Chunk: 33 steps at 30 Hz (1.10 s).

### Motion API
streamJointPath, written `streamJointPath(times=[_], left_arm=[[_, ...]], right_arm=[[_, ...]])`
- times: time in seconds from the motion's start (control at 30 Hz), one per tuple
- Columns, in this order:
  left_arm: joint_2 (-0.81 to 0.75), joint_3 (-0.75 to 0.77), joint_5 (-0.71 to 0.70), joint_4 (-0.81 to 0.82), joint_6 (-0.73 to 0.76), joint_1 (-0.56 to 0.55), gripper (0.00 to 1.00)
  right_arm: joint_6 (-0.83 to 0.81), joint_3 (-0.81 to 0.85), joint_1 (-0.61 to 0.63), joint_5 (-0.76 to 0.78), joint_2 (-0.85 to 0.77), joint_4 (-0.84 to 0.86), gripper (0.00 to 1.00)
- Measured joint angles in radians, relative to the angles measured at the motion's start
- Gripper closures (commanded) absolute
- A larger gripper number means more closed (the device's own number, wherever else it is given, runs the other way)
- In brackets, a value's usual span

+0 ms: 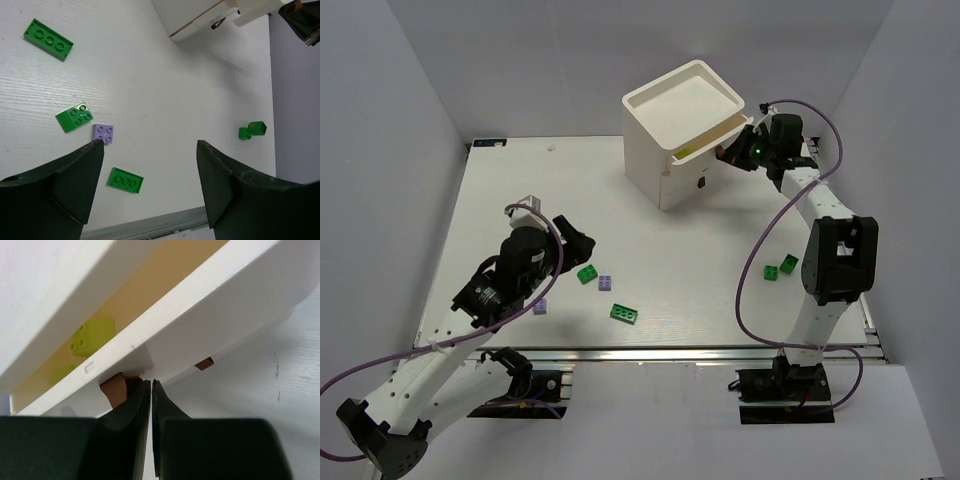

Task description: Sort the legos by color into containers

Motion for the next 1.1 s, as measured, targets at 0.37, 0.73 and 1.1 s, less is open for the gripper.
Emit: streamJointPath(times=[0.37,0.73,1.1], left_arm=[[0.061,0.000,0.000,-0.003,0.002,0.000,0.11],[0.047,0.000,-0.005,-0.016,-0.011,0.000,0.10],[0.067,0.000,-0.004,-0.009,-0.019,0.000,0.10]], right_arm=[[0.031,0.149,0.020,-0.053,0.154,0.056,0.81],[-0.015,0.098,0.011,-0.148,0.155,0.131,0.53],[-0.262,-0.053,0.006,-0.270,0.100,0.174,0.33]])
